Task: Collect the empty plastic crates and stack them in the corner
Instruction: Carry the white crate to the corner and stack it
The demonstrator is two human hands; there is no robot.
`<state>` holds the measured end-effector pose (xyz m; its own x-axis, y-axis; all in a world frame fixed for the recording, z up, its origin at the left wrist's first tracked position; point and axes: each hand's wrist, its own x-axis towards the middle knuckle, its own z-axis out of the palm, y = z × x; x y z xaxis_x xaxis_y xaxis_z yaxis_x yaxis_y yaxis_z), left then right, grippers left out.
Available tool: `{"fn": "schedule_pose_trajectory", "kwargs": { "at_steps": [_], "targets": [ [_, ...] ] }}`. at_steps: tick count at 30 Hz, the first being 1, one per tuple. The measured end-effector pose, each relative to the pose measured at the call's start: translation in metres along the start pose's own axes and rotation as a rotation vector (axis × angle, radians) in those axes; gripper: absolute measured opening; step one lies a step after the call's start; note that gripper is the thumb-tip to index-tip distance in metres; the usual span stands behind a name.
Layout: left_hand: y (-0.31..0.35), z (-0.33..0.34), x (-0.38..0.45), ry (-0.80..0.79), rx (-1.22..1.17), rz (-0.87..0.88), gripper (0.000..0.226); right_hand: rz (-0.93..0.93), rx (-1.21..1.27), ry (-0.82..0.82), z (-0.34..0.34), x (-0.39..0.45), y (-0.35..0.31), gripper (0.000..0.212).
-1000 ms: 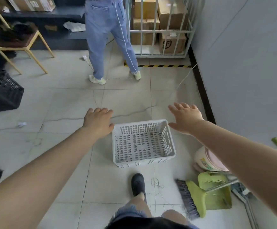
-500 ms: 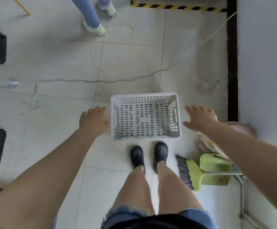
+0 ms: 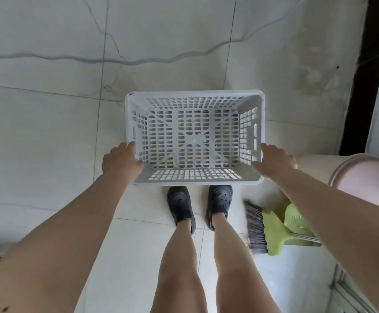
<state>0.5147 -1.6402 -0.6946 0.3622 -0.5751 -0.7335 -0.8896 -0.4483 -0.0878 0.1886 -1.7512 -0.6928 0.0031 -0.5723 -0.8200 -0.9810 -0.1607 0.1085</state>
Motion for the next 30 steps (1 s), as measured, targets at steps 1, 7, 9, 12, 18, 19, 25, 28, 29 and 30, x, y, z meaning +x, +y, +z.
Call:
{"fn": "schedule_pose_trajectory", "kwargs": {
  "at_steps": [1, 7, 9, 12, 18, 19, 25, 28, 29, 30],
  "targets": [
    [0.002, 0.010, 0.015, 0.002, -0.043, -0.028, 0.063, 0.037, 0.060, -0.002, 0.008, 0.016, -0.003, 0.060],
    [0.000, 0.067, 0.087, -0.007, -0.270, -0.210, 0.075, 0.284, 0.294, 0.052, 0.048, 0.100, -0.003, 0.079],
    [-0.005, 0.084, 0.105, 0.003, -0.337, -0.260, 0.077, 0.331, 0.405, 0.062, 0.056, 0.124, 0.001, 0.083],
    [-0.012, 0.100, 0.128, 0.062, -0.426, -0.283, 0.074, 0.328, 0.523, 0.078, 0.066, 0.155, 0.004, 0.074],
    [-0.028, 0.106, 0.167, 0.108, -0.837, -0.373, 0.048, 0.384, 0.834, 0.128, 0.077, 0.193, 0.018, 0.046],
    [-0.031, 0.107, 0.172, 0.109, -0.915, -0.394, 0.041, 0.401, 0.892, 0.123, 0.079, 0.197, 0.020, 0.047],
    [-0.044, 0.109, 0.192, -0.160, -1.373, -0.436, 0.042, 0.432, 1.301, -0.002, 0.081, 0.213, 0.026, 0.036],
    [-0.043, 0.110, 0.201, -0.271, -1.342, -0.406, 0.048, 0.368, 1.352, -0.157, 0.079, 0.222, 0.032, 0.050],
    [-0.044, 0.110, 0.203, -0.308, -1.338, -0.395, 0.045, 0.348, 1.361, -0.200, 0.079, 0.224, 0.034, 0.051],
    [-0.047, 0.110, 0.205, -0.350, -1.347, -0.376, 0.042, 0.326, 1.360, -0.247, 0.078, 0.225, 0.037, 0.053]
  ]
}}
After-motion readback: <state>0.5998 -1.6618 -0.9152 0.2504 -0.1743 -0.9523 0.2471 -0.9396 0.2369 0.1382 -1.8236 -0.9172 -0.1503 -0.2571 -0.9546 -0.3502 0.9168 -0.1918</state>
